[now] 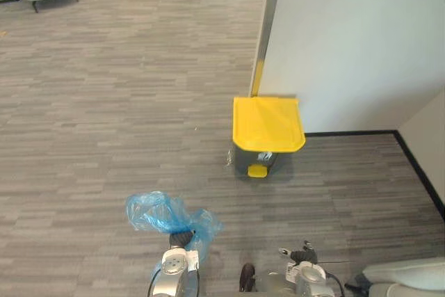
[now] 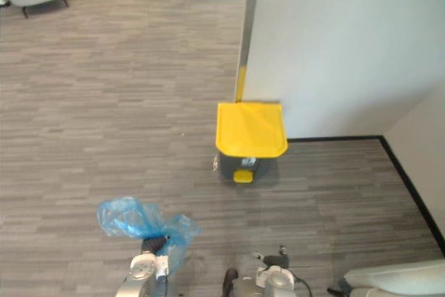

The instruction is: Gather rubbish on tea table into small bin, then transfer packed bag to large trash can.

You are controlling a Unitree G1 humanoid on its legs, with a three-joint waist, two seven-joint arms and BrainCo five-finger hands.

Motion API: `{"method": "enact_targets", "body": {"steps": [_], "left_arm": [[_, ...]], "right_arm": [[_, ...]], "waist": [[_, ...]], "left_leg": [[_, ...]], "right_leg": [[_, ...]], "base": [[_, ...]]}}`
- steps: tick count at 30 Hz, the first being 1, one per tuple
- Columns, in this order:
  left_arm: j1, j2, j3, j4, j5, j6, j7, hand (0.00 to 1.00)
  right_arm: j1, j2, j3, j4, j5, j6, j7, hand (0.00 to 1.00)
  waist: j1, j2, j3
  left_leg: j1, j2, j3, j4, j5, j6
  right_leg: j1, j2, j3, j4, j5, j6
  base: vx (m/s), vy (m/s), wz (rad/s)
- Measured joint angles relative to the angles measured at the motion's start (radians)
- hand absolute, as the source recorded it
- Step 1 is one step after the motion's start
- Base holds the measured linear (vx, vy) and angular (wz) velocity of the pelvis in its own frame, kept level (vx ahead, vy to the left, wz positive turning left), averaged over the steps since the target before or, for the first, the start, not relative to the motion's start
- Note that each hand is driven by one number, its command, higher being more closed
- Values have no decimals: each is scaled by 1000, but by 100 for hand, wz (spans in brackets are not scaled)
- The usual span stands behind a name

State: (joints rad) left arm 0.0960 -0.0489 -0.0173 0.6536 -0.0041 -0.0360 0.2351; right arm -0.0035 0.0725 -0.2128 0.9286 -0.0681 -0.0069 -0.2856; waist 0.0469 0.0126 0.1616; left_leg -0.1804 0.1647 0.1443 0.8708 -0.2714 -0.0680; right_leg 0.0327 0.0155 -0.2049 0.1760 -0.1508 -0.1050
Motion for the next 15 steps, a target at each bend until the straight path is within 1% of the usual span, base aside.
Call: {"method": "enact_targets", "body": {"steps": [1,2,3,4,5,6,7,8,9,10,11,12,13,14,15], "left_arm": [[1,-5,8,-16,0,0,0,100],[0,-6,23,-15,0,-1,1,100],[0,-6,28,-13,0,0,1,100],[8,-6,29,-9,0,0,1,100],[15,0,44,1,0,0,6,100],[10,0,42,7,0,0,6,100],[10,-2,40,8,0,0,6,100],[17,-7,37,9,0,0,6,100],[22,-5,34,9,0,1,6,100],[24,-4,30,8,0,2,6,100],[26,-1,24,5,0,2,6,100],[26,5,17,7,0,4,8,100],[25,6,18,6,0,4,8,100],[20,8,19,11,0,4,17,100],[16,10,19,19,0,4,19,100]], "right_arm": [[1,1,-2,-1,1,0,-1,0],[2,1,-8,-2,0,0,-1,0],[2,0,-11,-3,0,0,-2,0],[15,-8,-18,-4,0,0,-2,0],[29,-6,-13,6,0,4,-2,0],[37,-3,-16,6,0,5,-2,0],[39,-3,-18,5,0,5,-3,0],[40,-2,-19,1,-2,5,-3,0],[44,-3,-14,-1,-4,6,-1,0],[46,-3,-10,-1,-5,6,0,0],[46,-3,-8,-11,-5,6,0,0],[46,-8,-11,-15,-8,4,0,0],[46,-8,-11,-15,-8,4,0,0],[44,-10,-11,-13,-9,5,1,0],[45,-10,-12,-12,-10,5,1,0]], "waist": [[13,3,0],[16,4,-1],[15,7,-1],[16,25,-13],[10,-4,-34],[10,-24,-39],[14,-31,-41],[31,-38,-44],[28,-39,-44],[27,-40,-44],[22,-43,-42],[7,-39,-37],[5,-39,-38],[5,-45,-38],[5,-45,-38]], "left_leg": [[-30,-5,4,-171,-12,12],[-32,-27,-21,-350,12,10],[-32,-32,-32,-407,31,10],[-22,-43,-84,-502,160,-5],[0,-72,-60,-513,130,14],[12,-88,-28,-519,112,19],[18,-90,-10,-518,99,18],[43,-97,38,-520,76,37],[76,-102,67,-538,57,46],[92,-108,73,-551,53,50],[129,-117,88,-576,47,56],[185,-129,94,-593,29,68],[198,-129,93,-594,21,68],[247,-127,95,-616,12,72],[271,-125,93,-630,12,72]], "right_leg": [[26,-4,26,-14,-5,9],[47,-13,53,-15,-28,47],[54,-11,58,-14,-35,58],[58,-4,95,-3,-62,90],[68,-36,129,-3,-78,113],[62,-63,144,15,-99,131],[52,-71,155,30,-108,138],[17,-95,188,119,-121,159],[-37,-109,186,240,-124,167],[-59,-116,183,298,-121,174],[-110,-137,175,421,-104,200],[-181,-163,146,594,-93,213],[-191,-166,136,618,-97,207],[-221,-175,96,660,-118,198],[-232,-173,78,658,-130,194]], "base": [[343,103,-72],[329,138,-68],[326,199,-68],[380,270,-51],[383,270,-55],[323,216,-34],[316,216,-75],[289,218,-92],[271,216,-87],[185,160,-47],[308,193,-22],[262,151,-11],[381,99,5],[215,24,14],[443,12,18]]}}
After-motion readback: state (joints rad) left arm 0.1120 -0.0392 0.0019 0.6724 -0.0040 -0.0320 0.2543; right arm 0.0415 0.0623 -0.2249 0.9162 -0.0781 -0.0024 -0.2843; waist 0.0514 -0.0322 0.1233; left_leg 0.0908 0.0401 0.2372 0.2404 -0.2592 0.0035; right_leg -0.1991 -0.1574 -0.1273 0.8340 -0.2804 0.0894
